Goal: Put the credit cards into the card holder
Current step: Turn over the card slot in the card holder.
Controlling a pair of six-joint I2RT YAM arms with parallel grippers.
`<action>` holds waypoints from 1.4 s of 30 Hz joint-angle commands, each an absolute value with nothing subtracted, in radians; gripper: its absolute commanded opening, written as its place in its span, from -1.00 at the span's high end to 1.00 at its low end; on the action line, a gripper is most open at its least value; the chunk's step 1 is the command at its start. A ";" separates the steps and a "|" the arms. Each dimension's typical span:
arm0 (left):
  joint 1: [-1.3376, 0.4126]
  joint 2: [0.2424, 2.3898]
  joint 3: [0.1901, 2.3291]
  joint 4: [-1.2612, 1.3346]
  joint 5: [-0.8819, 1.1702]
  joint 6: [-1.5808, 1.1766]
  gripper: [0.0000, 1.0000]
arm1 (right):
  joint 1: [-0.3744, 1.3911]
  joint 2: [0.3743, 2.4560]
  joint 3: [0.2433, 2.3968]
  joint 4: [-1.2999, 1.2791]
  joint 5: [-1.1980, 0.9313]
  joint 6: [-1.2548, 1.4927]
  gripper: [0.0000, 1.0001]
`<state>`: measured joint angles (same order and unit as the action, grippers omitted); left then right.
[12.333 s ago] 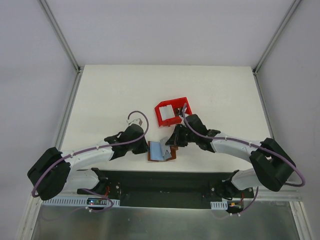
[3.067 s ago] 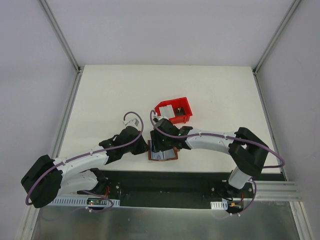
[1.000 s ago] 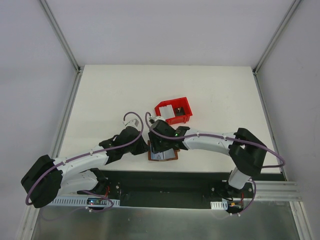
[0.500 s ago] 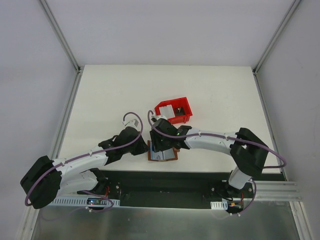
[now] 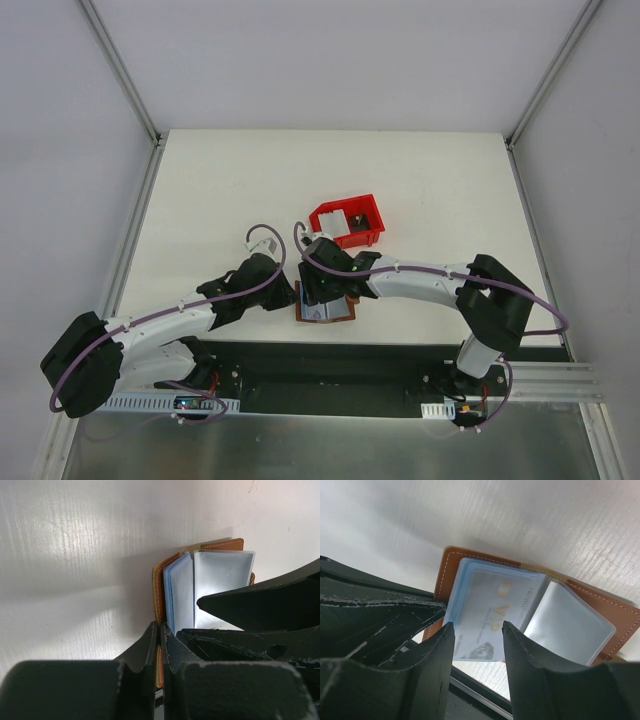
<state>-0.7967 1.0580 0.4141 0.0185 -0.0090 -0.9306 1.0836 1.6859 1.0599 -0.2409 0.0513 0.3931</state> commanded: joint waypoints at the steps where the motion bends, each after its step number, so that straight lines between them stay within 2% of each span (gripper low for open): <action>1: -0.790 1.040 0.416 0.023 -0.018 -0.928 1.00 | 1.081 1.683 1.072 -0.221 0.046 0.411 0.08; 13: -0.788 1.040 0.417 0.023 -0.017 -0.930 1.00 | 1.085 1.715 1.092 -0.265 0.057 0.407 0.08; 18: -0.790 1.039 0.419 0.021 -0.014 -0.928 1.00 | 1.089 1.717 1.107 -0.276 0.063 0.397 0.02; 30: -0.790 1.040 0.426 0.023 -0.008 -0.925 1.00 | 1.141 1.807 1.241 -0.479 0.207 0.357 0.02; 42: -0.790 1.026 0.417 0.023 -0.014 -0.931 1.00 | 1.150 1.781 1.272 -0.566 0.310 0.365 0.10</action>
